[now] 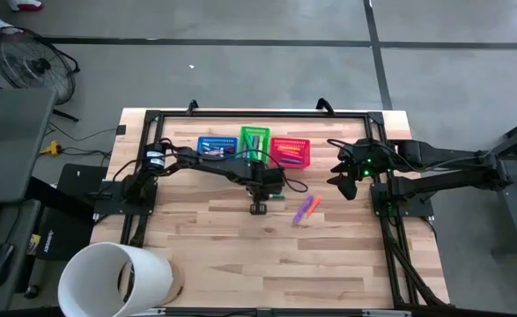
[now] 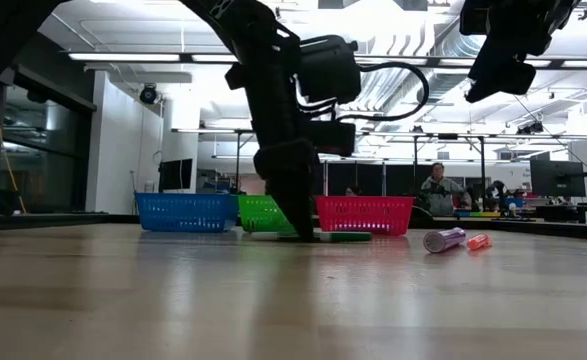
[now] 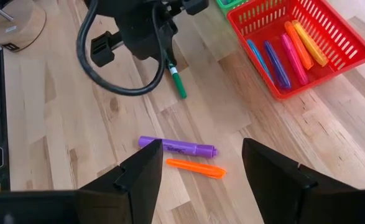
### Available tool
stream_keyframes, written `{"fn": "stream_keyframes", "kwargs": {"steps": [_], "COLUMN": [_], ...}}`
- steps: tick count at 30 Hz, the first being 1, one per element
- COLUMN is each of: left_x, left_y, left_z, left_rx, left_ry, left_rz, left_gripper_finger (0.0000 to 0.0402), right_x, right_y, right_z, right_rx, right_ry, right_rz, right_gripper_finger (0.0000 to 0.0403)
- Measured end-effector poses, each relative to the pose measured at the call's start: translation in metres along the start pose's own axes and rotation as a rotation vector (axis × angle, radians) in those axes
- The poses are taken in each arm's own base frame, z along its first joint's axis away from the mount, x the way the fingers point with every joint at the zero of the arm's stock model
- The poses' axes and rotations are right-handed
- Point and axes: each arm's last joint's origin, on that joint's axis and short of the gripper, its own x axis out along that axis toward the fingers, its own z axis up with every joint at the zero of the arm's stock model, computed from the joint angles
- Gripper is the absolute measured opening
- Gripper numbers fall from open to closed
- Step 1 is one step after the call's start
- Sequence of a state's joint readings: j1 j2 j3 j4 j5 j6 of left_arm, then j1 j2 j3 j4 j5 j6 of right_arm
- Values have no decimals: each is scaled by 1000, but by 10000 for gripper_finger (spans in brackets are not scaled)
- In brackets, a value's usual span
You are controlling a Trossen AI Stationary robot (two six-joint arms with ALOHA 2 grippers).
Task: Pick & Place Markers
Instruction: Put the green marker into the blue bin
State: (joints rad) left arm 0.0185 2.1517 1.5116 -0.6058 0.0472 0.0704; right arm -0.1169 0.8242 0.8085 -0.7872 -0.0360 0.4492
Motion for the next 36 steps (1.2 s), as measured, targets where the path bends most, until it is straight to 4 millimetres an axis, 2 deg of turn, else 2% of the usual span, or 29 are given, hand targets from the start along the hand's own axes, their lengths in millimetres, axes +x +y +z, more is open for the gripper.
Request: {"fn": "stream_keyframes", "kwargs": {"steps": [6,18,27,36], "left_x": [11,11,-17,-69], "left_y": [-5,-7,-6,9], "left_z": [-4,-3,0,-8], "left_rx": [-23,-32,-12,1], "left_ry": [42,31,-12,6], "left_rz": [-72,-73,-8,84], "left_gripper_finger": [19,19,19,19], "right_x": [0,0,0,0], "right_y": [0,0,0,0], "right_z": [0,0,0,0], "right_rx": [0,4,4,-4], "right_ry": [0,1,1,1], "right_rz": [1,1,1,1], "right_gripper_finger": [209,209,209,209]}}
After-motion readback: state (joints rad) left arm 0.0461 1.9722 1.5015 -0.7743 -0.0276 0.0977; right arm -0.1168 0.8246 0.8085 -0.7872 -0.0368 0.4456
